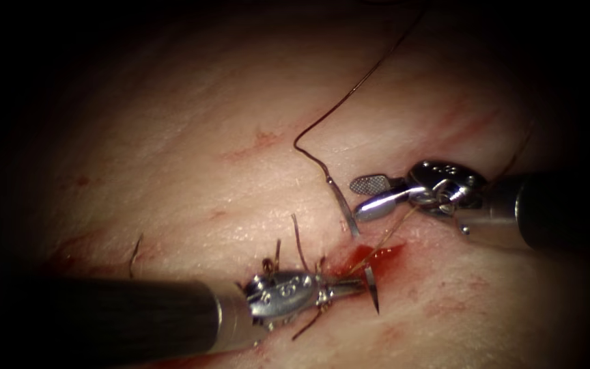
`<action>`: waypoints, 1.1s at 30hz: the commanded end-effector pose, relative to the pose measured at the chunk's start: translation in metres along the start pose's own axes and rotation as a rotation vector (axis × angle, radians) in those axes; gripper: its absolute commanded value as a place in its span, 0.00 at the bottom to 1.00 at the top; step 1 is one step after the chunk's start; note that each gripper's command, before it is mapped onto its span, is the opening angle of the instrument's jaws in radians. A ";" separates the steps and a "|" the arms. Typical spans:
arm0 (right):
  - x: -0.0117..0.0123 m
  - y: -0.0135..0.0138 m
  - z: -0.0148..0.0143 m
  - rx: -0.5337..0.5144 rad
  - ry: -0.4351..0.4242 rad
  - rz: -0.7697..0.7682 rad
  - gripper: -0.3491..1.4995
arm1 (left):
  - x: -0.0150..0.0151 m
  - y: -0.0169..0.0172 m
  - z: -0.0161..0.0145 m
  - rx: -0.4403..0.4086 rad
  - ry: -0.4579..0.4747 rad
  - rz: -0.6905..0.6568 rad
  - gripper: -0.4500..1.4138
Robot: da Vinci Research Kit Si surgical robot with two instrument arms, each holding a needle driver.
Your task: Wound Closure
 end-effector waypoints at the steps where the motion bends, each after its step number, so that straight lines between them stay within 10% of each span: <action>1: 0.0000 -0.0010 0.0016 0.019 -0.026 0.004 0.91 | -0.0006 0.0002 0.0008 -0.002 -0.001 -0.002 0.27; 13: 0.0049 -0.0019 0.0039 0.006 -0.062 -0.007 0.90 | -0.0007 0.0004 0.0008 -0.002 -0.001 -0.002 0.27; 33: 0.0048 -0.0010 0.0050 -0.060 -0.149 -0.033 0.79 | -0.0006 0.0006 0.0007 -0.003 -0.001 -0.003 0.27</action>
